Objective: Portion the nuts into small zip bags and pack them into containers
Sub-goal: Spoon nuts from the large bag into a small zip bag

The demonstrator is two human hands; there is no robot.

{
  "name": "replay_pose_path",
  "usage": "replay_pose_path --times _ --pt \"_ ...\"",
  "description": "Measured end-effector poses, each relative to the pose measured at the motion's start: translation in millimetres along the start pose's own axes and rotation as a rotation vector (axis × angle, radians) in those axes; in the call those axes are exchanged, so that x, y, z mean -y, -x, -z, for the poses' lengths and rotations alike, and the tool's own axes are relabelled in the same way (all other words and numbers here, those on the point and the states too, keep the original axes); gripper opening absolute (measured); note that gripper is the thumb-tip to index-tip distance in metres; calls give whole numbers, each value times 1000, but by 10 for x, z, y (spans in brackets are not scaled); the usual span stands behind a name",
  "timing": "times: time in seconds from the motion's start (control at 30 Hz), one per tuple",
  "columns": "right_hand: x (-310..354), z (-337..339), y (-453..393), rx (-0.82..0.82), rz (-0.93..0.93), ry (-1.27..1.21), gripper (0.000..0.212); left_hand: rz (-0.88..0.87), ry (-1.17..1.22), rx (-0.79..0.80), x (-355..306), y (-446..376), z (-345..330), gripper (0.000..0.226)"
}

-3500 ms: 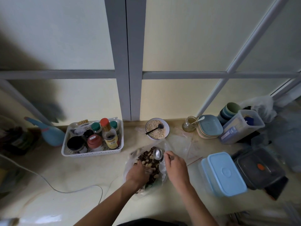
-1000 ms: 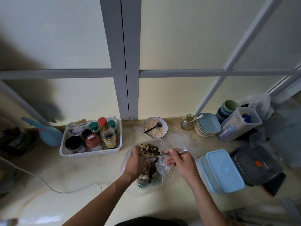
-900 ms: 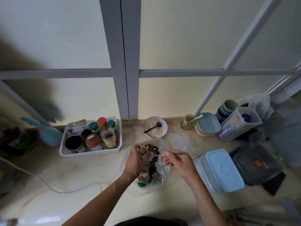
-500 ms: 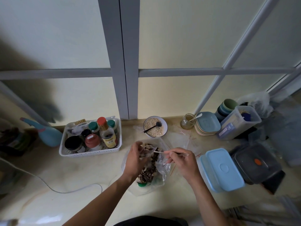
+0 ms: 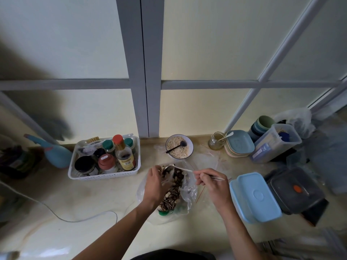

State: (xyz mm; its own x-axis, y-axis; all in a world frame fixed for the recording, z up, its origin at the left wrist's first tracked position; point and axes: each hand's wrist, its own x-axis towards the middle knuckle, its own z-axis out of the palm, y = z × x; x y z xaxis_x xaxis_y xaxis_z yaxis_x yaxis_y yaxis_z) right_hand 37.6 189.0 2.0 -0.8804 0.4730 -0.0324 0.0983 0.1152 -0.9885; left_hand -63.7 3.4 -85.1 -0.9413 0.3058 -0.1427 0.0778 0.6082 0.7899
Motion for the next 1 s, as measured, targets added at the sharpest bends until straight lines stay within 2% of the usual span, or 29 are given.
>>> replay_pose_path --times 0.17,0.43,0.53,0.67,0.77,0.9,1.0 --pt "-17 -42 22 21 -45 -5 24 -15 -14 -17 -19 -44 23 59" --pt "9 -31 41 -95 -36 -107 27 14 -18 -4 -33 -34 49 55" --pt "14 -17 35 -187 -47 -145 30 9 -37 -12 -33 -18 45 48" --pt "-16 12 33 -387 -60 -8 40 40 -83 -52 20 -10 25 32" --pt "-47 52 66 -456 -49 174 41 62 -84 -77 -1 9 43 26" --pt "-123 34 106 -366 -44 293 38 67 -44 -84 -60 28 62 24" --pt "-255 -36 74 -239 -185 247 42 62 -27 -104 -64 11 39 19"
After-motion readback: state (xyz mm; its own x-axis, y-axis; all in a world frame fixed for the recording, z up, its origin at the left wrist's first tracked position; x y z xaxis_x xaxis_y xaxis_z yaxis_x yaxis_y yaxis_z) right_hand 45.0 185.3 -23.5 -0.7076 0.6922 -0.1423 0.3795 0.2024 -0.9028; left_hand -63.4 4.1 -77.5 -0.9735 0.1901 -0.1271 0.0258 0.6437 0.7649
